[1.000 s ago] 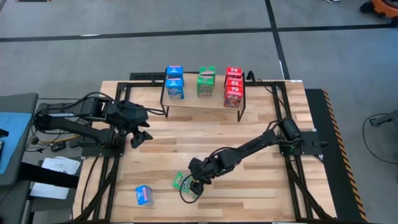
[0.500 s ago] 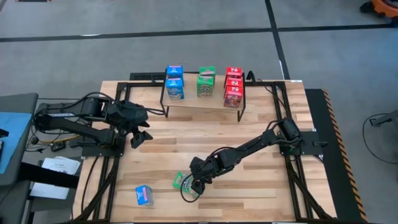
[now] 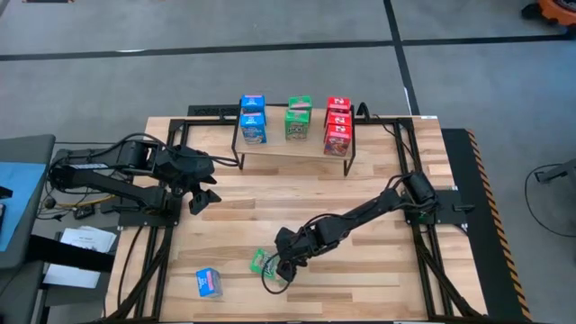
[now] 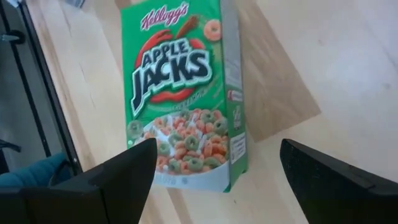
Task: Stack cereal on shelf
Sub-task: Put the green cereal box on the shelf aligned with the other green cereal boxes
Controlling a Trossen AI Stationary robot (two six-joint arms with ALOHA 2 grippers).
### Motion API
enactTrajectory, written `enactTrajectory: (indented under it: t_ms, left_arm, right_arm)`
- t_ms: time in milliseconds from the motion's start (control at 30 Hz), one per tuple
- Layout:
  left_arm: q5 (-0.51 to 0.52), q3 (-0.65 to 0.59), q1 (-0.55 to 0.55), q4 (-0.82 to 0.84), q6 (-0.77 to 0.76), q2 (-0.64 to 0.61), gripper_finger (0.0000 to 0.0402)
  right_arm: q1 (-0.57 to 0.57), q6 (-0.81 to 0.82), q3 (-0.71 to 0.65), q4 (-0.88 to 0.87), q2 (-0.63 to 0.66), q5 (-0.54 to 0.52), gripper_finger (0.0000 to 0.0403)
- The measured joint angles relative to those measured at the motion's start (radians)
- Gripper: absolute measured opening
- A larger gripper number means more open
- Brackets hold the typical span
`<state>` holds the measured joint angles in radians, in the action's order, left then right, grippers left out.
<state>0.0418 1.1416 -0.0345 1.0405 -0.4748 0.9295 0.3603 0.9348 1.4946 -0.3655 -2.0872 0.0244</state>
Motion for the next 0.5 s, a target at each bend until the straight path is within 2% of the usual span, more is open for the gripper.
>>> enactTrajectory:
  t_ms: [367, 500]
  left_arm:
    - [0.0, 0.0, 0.0, 0.0, 0.0, 0.0, 0.0304]
    - [0.0, 0.0, 0.0, 0.0, 0.0, 0.0, 0.0304]
  right_arm:
    - [-0.002, 0.044, 0.001, 0.025, -0.041, 0.007, 0.0363]
    - [-0.002, 0.083, 0.001, 0.009, -0.043, 0.01, 0.0343]
